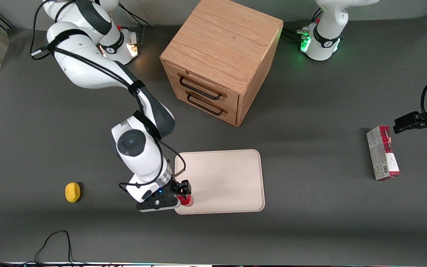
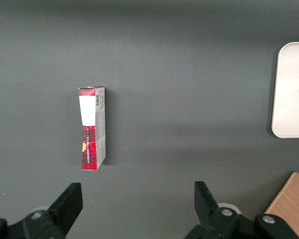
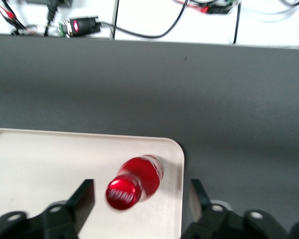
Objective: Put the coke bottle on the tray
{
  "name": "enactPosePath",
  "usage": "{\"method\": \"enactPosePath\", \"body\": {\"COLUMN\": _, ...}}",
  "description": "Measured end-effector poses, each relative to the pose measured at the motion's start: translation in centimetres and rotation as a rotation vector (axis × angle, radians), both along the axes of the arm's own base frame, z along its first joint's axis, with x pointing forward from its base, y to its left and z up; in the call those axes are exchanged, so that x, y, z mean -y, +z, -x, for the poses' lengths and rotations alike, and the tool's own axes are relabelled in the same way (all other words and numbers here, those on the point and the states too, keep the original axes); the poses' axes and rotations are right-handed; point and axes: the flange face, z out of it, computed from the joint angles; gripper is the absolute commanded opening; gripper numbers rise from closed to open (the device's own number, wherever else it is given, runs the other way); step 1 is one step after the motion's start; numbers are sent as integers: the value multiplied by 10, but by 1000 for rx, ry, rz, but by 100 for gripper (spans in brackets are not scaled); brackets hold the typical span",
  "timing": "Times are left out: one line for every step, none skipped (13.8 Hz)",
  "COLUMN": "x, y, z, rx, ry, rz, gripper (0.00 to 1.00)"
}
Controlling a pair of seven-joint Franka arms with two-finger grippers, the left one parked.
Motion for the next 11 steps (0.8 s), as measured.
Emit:
{"method": "enactPosePath", "body": {"x": 6, "y": 23, "z": 3, "rx": -17, "ry": -19, "rz": -16, "gripper": 100}}
{"method": "enactPosePath", "body": {"x": 16, "y": 49, "z": 8, "rx": -42, "ry": -43, "rz": -36, "gripper": 100}}
{"method": "enactPosePath", "body": {"x": 33, "y": 76, "z": 14, "rx": -64, "ry": -74, "rz": -46, "gripper": 100}}
{"method": "enactPosePath", "body": {"x": 57, "y": 101, "z": 20, "rx": -89, "ry": -99, "rz": -44, "gripper": 100}}
{"method": "enactPosePath", "body": {"x": 85, "y": 121, "z": 28, "rx": -122, "ry": -103, "rz": -35, "gripper": 100}}
{"method": "enactPosePath", "body": {"x": 119, "y": 137, "z": 35, "rx": -156, "ry": -95, "rz": -23, "gripper": 100}}
{"method": "enactPosePath", "body": {"x": 158, "y": 150, "z": 43, "rx": -185, "ry": -85, "rz": -7, "gripper": 100}}
{"method": "enactPosePath", "body": {"x": 197, "y": 161, "z": 52, "rx": -211, "ry": -84, "rz": 10, "gripper": 100}}
{"method": "enactPosePath", "body": {"x": 231, "y": 170, "z": 64, "rx": -234, "ry": -94, "rz": 25, "gripper": 100}}
{"method": "enactPosePath", "body": {"x": 260, "y": 177, "z": 78, "rx": -252, "ry": -109, "rz": 37, "gripper": 100}}
{"method": "enactPosePath", "body": {"x": 280, "y": 183, "z": 94, "rx": -264, "ry": -127, "rz": 42, "gripper": 100}}
